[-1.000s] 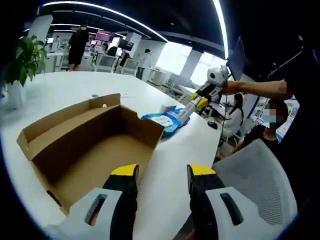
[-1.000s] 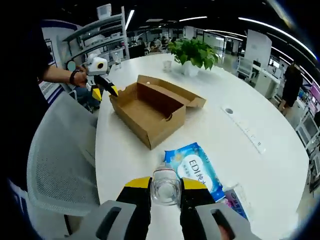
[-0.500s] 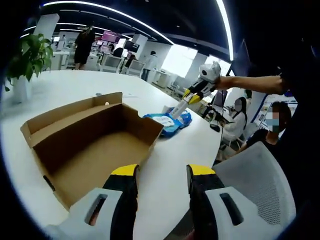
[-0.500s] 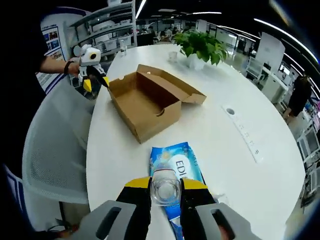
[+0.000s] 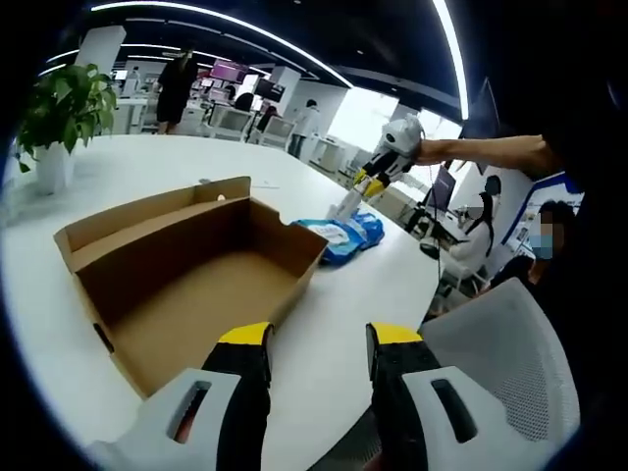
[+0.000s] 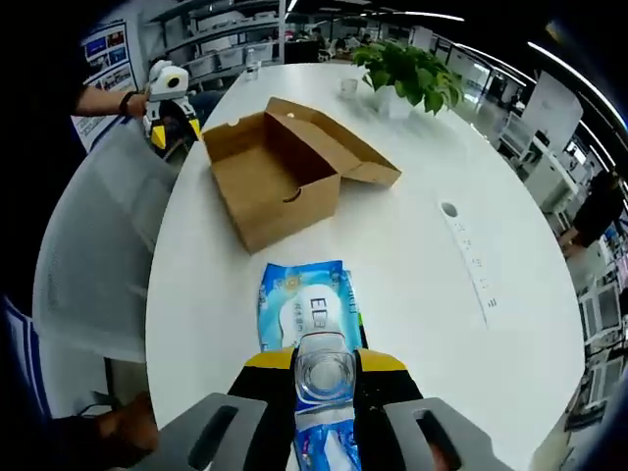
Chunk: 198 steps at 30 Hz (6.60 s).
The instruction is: Operate the shoe box by opening the lid, removing the specified soft item, and placing it in the target area until the item is outside and the box remains undamaged.
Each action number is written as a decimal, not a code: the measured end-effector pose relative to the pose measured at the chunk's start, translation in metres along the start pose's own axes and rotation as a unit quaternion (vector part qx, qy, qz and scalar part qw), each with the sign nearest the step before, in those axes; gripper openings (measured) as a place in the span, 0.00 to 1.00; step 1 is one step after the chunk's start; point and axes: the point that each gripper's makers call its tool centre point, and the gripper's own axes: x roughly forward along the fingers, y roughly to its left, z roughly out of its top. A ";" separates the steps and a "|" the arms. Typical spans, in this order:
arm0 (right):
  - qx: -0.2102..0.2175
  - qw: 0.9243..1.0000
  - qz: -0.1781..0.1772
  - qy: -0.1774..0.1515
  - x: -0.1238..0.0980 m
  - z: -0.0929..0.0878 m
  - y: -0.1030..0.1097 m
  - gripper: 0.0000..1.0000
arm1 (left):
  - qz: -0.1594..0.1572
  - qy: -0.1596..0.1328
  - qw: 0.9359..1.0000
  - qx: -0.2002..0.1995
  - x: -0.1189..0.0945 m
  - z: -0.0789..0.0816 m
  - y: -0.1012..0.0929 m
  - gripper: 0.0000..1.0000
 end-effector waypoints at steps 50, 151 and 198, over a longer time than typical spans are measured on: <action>-0.050 0.994 -0.011 0.101 0.037 -0.038 -0.070 0.18 | 0.041 0.004 0.999 -0.012 -0.015 0.000 0.011 0.38; 0.307 0.914 -0.202 -0.172 -0.032 -0.025 -0.014 0.33 | 0.159 -0.097 0.979 -0.079 -0.043 0.025 0.068 0.39; 0.337 0.895 -0.161 -0.244 0.031 0.044 0.109 0.36 | 0.309 -0.101 0.928 -0.181 -0.070 -0.009 0.135 0.39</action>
